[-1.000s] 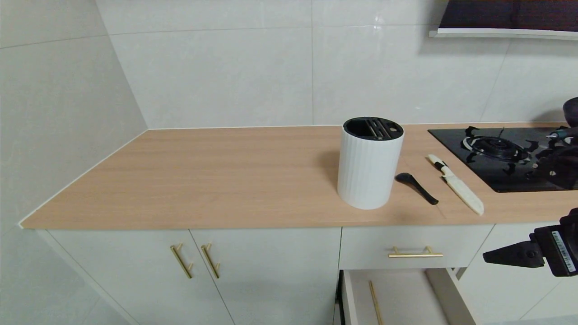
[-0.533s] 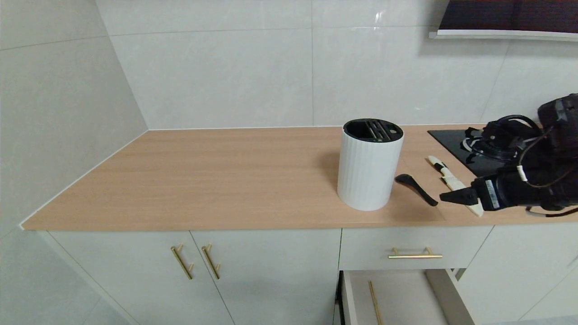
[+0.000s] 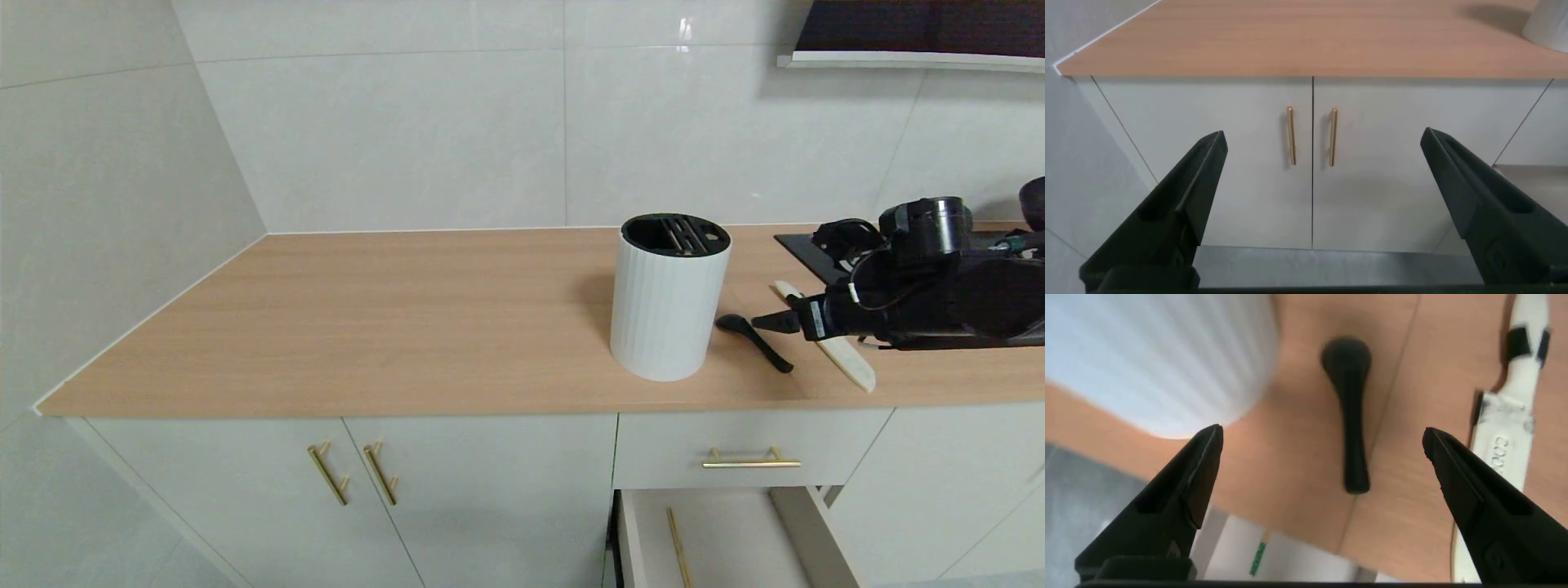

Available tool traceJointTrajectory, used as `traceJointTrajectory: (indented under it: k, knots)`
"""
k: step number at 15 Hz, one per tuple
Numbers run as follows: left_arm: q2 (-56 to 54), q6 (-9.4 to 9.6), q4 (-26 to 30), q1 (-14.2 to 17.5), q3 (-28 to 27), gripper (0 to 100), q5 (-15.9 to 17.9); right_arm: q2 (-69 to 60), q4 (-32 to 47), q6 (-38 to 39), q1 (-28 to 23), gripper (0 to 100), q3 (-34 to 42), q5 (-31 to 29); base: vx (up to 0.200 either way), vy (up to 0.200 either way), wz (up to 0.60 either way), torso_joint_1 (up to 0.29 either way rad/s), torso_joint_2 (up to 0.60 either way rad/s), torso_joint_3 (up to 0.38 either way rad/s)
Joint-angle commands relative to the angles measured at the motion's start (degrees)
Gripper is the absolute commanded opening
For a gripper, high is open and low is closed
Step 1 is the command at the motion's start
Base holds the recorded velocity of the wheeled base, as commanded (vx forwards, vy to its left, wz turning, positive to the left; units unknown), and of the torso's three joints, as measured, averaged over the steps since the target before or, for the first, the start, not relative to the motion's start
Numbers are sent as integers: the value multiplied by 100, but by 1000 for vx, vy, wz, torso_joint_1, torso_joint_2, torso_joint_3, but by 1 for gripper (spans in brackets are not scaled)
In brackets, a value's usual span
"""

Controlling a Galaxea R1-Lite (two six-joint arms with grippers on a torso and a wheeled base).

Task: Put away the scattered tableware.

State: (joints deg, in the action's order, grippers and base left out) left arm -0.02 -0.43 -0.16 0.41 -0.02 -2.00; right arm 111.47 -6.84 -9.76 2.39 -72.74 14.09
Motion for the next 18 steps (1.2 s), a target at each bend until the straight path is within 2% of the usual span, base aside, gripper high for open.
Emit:
traceJointTrajectory:
  k: [1,3,11,18]
  knots:
    - [2,-1,-2,2,2,100,-2,525,-239,1,-81,100,-12,-3,0,0,0,0,0,0]
    - [2,-1,-2,2,2,100,-2,771,-661,1,-72,100,-3,6,0,0,0,0,0,0]
    - [2,-1,-2,2,2,100,-2,1386,-1496,18,-19,100,-12,-12,0,0,0,0,0,0]
    - [2,-1,-2,2,2,100,-2,1571,-1575,18,-37,100,-91,6,0,0,0,0,0,0]
